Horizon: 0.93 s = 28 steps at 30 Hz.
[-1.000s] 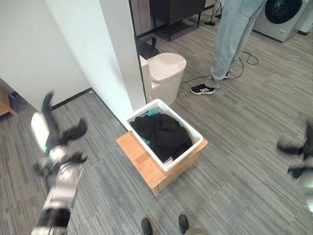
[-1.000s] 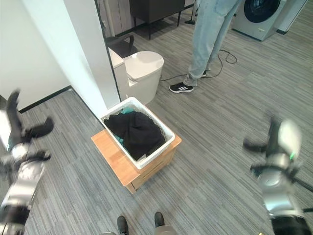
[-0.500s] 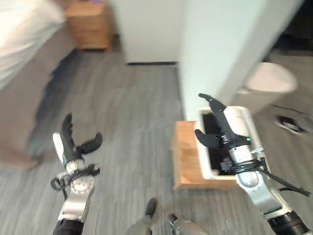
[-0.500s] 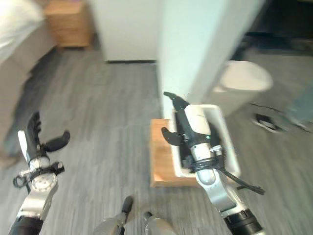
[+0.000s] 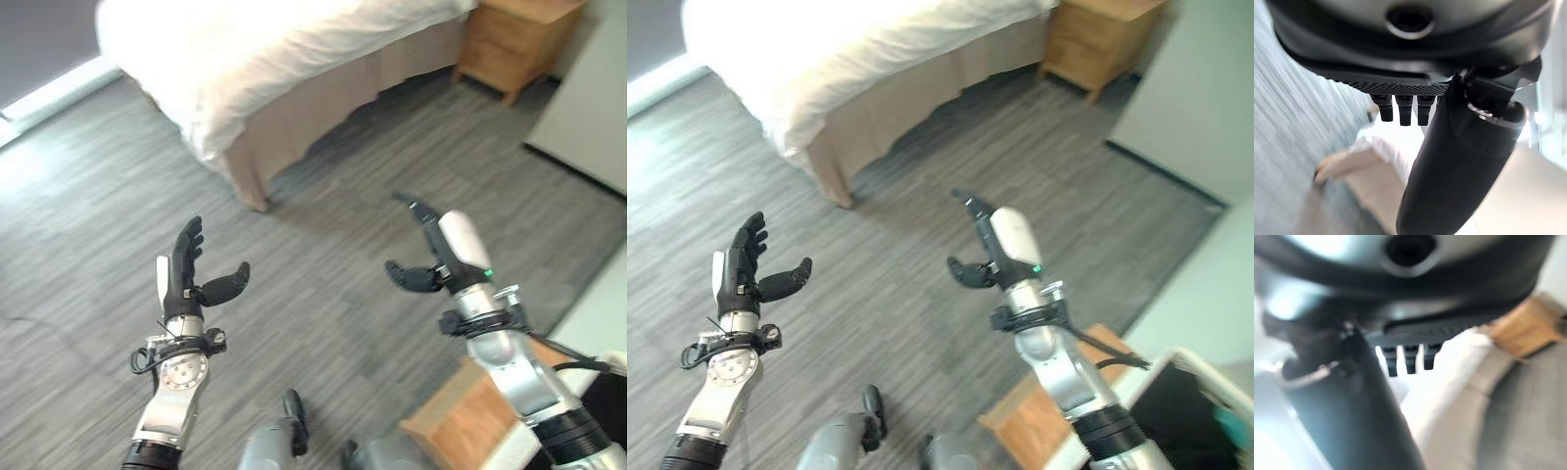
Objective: Pick up bed clothes into laundry basket.
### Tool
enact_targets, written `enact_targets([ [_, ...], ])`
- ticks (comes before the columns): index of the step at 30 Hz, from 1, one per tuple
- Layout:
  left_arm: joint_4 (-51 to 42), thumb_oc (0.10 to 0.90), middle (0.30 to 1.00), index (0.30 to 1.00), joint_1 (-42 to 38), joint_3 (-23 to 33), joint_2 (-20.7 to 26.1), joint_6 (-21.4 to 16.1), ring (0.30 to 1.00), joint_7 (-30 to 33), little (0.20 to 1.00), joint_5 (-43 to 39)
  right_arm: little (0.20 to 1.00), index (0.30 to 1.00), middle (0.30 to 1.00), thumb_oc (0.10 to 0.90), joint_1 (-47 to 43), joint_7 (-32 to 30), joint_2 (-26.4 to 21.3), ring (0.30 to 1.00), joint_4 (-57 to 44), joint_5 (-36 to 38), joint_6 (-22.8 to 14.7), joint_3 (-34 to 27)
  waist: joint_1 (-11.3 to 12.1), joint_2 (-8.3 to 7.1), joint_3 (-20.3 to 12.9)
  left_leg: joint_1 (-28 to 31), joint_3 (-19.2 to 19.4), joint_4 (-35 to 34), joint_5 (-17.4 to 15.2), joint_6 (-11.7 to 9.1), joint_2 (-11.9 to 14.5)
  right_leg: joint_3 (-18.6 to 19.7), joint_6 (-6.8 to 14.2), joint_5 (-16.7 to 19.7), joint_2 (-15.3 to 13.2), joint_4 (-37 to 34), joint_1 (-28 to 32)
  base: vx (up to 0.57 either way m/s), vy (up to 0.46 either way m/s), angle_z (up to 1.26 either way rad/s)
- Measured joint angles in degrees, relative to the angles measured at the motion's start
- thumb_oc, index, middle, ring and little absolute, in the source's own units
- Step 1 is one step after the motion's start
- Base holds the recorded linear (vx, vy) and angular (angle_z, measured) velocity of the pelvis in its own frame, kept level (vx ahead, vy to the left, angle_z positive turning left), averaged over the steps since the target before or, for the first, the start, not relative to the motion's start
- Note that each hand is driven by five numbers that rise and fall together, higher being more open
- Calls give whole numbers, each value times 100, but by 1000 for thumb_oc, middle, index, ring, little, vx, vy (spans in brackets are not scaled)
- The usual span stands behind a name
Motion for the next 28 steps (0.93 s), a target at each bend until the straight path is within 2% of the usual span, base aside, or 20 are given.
enact_targets([
  [1, -5, 800, 900, 900, 101, 5, 26, 46, 900, -81, 900, -1, 900, 900, 900, 800, 1, 41, 162, 900, 41, 47, 132, 11, 99, -229, -81, 259, 275, 61, -140, -222, -153, -44, 101, 56, -221, -118, 121, 225, 391, 168],
  [2, -37, 800, 900, 900, 206, -42, 24, 110, 900, -112, 900, -3, 900, 900, 900, 800, 32, 46, 148, 900, 39, 59, 135, 11, 53, -297, -80, 429, 260, -151, -135, -269, -243, -170, 200, 189, -366, -444, 389, 39, 224, 82],
  [3, -31, 800, 900, 900, 179, -105, 16, 180, 900, -186, 900, -3, 900, 900, 900, 800, 78, 38, 121, 900, 52, 60, 143, -55, 23, -265, -96, 578, 223, -353, 179, -147, -338, -370, 268, 238, -413, -645, 611, -6, 140, 113],
  [4, -32, 800, 900, 900, 156, -155, -26, 228, 900, -211, 900, -7, 900, 900, 900, 800, 51, 51, 79, 900, 129, 41, 155, -65, 50, -169, -88, 758, 0, -517, 826, 72, -373, -619, 279, 238, -395, -362, 643, -37, 129, 132],
  [6, 5, 800, 900, 900, 34, -235, -25, 358, 900, -220, 900, -58, 900, 900, 900, 800, 72, 84, 188, 900, 189, 25, 215, -25, -14, -231, -50, 797, -289, -657, 831, 94, -336, -480, 309, 457, -597, 1264, -49, -34, 126, 106],
  [7, 15, 800, 900, 900, 33, -205, 35, 372, 900, -217, 900, -51, 900, 900, 900, 800, 46, 100, 294, 900, 153, -37, 183, 43, -60, -230, -27, 782, -257, -767, 801, 138, -371, 122, 459, 291, -518, 1781, -602, 19, 139, 96],
  [8, 20, 800, 900, 900, 4, -156, 45, 388, 900, -213, 900, -50, 900, 900, 900, 800, 1, 99, 332, 900, 84, -71, 160, 61, -115, -333, -39, 763, -316, -852, 796, 131, -411, 511, 675, 204, -410, 1185, -735, 20, 129, 112],
  [9, 34, 800, 900, 900, -33, -175, 134, 415, 900, -217, 900, -52, 900, 900, 900, 800, -24, 98, 385, 900, 93, -102, 136, 71, -133, -390, -29, 764, -482, -927, 799, 123, -498, 758, 748, 382, -406, 533, -738, 101, 174, 154],
  [10, 117, 800, 900, 900, 34, -218, 158, 411, 900, -297, 900, -3, 900, 900, 900, 800, -18, 54, 524, 900, 183, -135, 159, 83, -81, -335, 5, 741, -792, -1046, 711, -1, -590, 1252, 702, 907, -133, -407, -334, 110, 72, 165],
  [11, 120, 800, 900, 900, 55, -247, 40, 404, 900, -311, 900, 7, 900, 900, 900, 800, -65, 23, 561, 900, 332, -131, 202, 109, -3, -341, 29, 727, -936, -826, 544, 76, -739, 1772, 713, 751, -57, 8, -358, 113, 29, 152],
  [12, 130, 800, 900, 900, 99, -269, -4, 413, 900, -299, 900, 3, 900, 900, 900, 800, -99, 50, 530, 900, 418, -132, 205, 165, 28, -311, 43, 741, -1092, -773, 397, 193, -764, 2007, 793, 676, -7, 300, -480, 110, -75, 114],
  [13, 77, 800, 900, 900, 221, -274, 83, 414, 900, -295, 900, 3, 900, 900, 900, 800, -128, 95, 499, 900, 437, -129, 198, 284, 74, -235, 6, 894, -1457, -1059, 245, 100, -666, 2133, 919, 330, 180, 937, -654, 120, -74, 86],
  [14, 66, 800, 900, 900, 224, -244, 213, 415, 900, -294, 900, 2, 900, 900, 900, 800, -136, 127, 501, 900, 387, -128, 192, 332, 142, -323, -37, 926, -1534, -1243, 398, -302, -596, 2387, 851, 106, 330, 605, -618, 151, -113, 89],
  [15, 67, 800, 900, 900, 193, -200, 254, 430, 900, -303, 900, 1, 900, 900, 900, 800, -173, 166, 428, 900, 302, -129, 185, 341, 164, -302, -17, 917, -1683, -1370, 516, -520, -575, 2383, 687, 121, 419, 387, -538, 86, -75, 64],
  [16, 43, 800, 900, 900, 244, -197, 299, 449, 900, -311, 900, 4, 900, 900, 900, 800, -254, 182, 388, 900, 319, -119, 181, 334, 164, -263, -16, 909, -1669, -1366, 627, -487, -523, 2239, 627, 374, 464, -40, -352, 51, -69, 31],
  [19, -46, 800, 900, 900, 321, -170, 353, 445, 900, -343, 900, 32, 900, 900, 900, 800, -290, 184, 358, 900, 299, -104, 159, 190, 202, -311, -35, 1050, -1267, -1363, 575, -439, -517, 2292, 638, 564, 497, -476, -127, 63, -44, -12],
  [22, -47, 800, 900, 900, 322, -128, 322, 445, 900, -384, 900, 91, 900, 900, 900, 800, -244, 184, 322, 900, 310, -79, 160, -46, 30, -320, -40, 1096, -1158, -1368, 325, -596, -525, 2319, 716, 646, 439, -746, -31, 53, -23, -15],
  [23, -44, 800, 900, 900, 324, -113, 321, 446, 900, -405, 900, 132, 900, 900, 900, 800, -157, 185, 325, 900, 312, -39, 161, -97, 1, -374, -70, 1102, -1152, -1379, 305, -624, -581, 2349, 751, 667, 376, -832, -3, 27, -31, -3],
  [26, -41, 800, 900, 900, 331, 6, 324, 448, 900, -476, 900, 234, 900, 900, 900, 800, 71, 198, 343, 900, 314, -6, 166, -105, -18, -509, -145, 1129, -1145, -1413, 293, -604, -743, 2379, 878, 784, 163, -1174, 170, 16, -15, 0],
  [28, -40, 800, 900, 900, 344, 56, 325, 450, 900, -478, 900, 234, 900, 900, 900, 800, 125, 216, 367, 900, 314, -5, 168, -105, -6, -532, -158, 1156, -1151, -1413, 262, -555, -801, 2373, 908, 854, 84, -1372, 305, 8, -19, 6],
])
